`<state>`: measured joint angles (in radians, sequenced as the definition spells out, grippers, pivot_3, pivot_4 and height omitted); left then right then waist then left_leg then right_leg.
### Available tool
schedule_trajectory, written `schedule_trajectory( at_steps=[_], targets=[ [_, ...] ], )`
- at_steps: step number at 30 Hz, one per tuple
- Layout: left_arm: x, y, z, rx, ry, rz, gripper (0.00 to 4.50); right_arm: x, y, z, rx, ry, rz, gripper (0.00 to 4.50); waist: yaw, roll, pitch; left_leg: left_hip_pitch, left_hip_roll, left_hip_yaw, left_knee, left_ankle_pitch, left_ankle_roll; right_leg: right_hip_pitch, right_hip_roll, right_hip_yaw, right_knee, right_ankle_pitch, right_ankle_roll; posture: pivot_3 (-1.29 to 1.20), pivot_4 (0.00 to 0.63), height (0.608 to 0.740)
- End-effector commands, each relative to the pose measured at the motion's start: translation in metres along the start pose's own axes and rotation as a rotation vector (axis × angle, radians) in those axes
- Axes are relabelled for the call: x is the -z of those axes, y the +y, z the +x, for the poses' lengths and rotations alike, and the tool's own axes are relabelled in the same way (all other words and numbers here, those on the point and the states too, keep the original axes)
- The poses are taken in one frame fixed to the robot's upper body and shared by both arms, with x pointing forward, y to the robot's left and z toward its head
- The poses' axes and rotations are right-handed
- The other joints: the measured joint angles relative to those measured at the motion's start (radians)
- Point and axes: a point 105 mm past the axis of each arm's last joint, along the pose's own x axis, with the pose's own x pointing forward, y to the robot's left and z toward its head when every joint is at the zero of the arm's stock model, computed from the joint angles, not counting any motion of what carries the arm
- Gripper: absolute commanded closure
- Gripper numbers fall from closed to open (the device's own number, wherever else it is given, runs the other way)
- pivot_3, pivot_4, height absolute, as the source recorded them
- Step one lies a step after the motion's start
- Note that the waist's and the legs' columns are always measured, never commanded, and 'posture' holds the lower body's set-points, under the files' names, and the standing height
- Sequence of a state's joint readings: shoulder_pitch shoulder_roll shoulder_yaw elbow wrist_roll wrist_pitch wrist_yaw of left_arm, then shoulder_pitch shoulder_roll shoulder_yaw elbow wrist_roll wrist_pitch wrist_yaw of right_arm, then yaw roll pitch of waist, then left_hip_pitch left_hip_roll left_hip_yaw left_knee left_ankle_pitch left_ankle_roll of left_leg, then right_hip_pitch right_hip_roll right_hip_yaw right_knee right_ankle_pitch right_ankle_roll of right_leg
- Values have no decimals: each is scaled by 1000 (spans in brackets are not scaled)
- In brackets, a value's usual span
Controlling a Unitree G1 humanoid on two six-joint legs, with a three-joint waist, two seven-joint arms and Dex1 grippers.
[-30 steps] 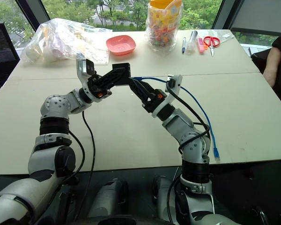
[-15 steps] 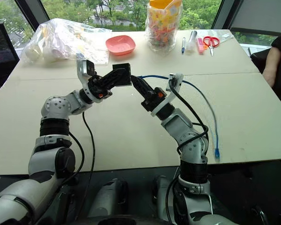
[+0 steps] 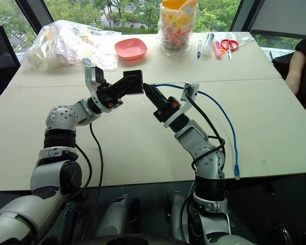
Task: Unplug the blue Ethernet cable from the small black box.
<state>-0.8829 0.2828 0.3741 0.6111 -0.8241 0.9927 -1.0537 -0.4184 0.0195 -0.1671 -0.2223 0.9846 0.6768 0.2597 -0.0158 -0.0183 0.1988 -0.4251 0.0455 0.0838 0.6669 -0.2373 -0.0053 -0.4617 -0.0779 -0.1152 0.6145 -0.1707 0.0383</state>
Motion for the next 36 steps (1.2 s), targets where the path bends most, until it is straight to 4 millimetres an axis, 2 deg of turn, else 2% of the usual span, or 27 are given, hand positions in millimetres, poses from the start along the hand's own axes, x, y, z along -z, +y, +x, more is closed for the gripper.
schedule_trajectory(
  at_steps=[1,4,7,11,15,19,24,25,27,29,34,36],
  targets=[
    [-40,-10,-20,-33,-100,119,3963,-46,-21,-12,92,-137,-71,4482,0,0,0,0,0,0,0,0,0,0,0,0,0,0,0,0,150,740],
    [-46,-10,-26,-50,-110,140,3963,-63,-30,-18,121,-154,-112,4482,6,0,0,0,0,0,0,0,0,0,0,0,0,0,0,0,150,740],
    [-39,1,-19,-121,-66,222,3963,-77,-45,-20,193,-148,-186,4482,7,0,0,-1,0,0,0,0,0,0,-1,-1,-1,0,0,0,150,740],
    [-17,31,6,-296,39,492,3963,-104,-95,-18,431,-102,-303,4482,9,0,0,-1,-3,0,0,0,0,1,-3,-1,-2,0,0,0,150,740],
    [0,42,27,-323,61,628,3963,-131,-138,-18,614,-25,-420,4482,4,0,0,-1,-5,3,0,0,0,0,-3,1,-2,2,-2,0,150,740],
    [14,49,37,-326,100,722,3963,-130,-158,-17,643,67,-451,2933,-3,0,0,0,-4,6,-3,-1,1,-1,0,1,-2,1,-3,0,150,740],
    [26,56,48,-346,125,852,3963,-110,-174,-21,679,191,-473,366,1,0,0,0,-3,7,-4,-1,2,-1,1,1,-1,2,-3,0,150,740],
    [27,57,51,-356,125,885,3963,-105,-175,-22,679,217,-455,29,1,0,0,-1,-3,8,-3,0,2,-1,0,1,-1,2,-2,0,150,740],
    [28,61,57,-382,121,935,3963,-91,-172,-25,652,292,-417,29,2,0,0,-1,-3,8,-2,0,2,-1,-2,1,-1,2,-2,0,150,740],
    [30,64,60,-396,127,977,3963,-75,-161,-27,591,361,-400,29,4,0,0,-1,-3,8,-1,-1,2,-1,-2,1,-1,2,0,0,150,740],
    [40,74,65,-426,149,1016,3963,-34,-97,-33,369,419,-365,29,8,0,0,-2,-1,3,-2,-1,2,-1,-3,1,-1,-1,3,0,150,740],
    [44,78,66,-436,155,1016,3963,-25,-80,-37,329,420,-366,29,6,0,0,-2,-1,3,-2,-2,3,-1,-3,0,-2,-1,3,0,150,740]
  ],
)
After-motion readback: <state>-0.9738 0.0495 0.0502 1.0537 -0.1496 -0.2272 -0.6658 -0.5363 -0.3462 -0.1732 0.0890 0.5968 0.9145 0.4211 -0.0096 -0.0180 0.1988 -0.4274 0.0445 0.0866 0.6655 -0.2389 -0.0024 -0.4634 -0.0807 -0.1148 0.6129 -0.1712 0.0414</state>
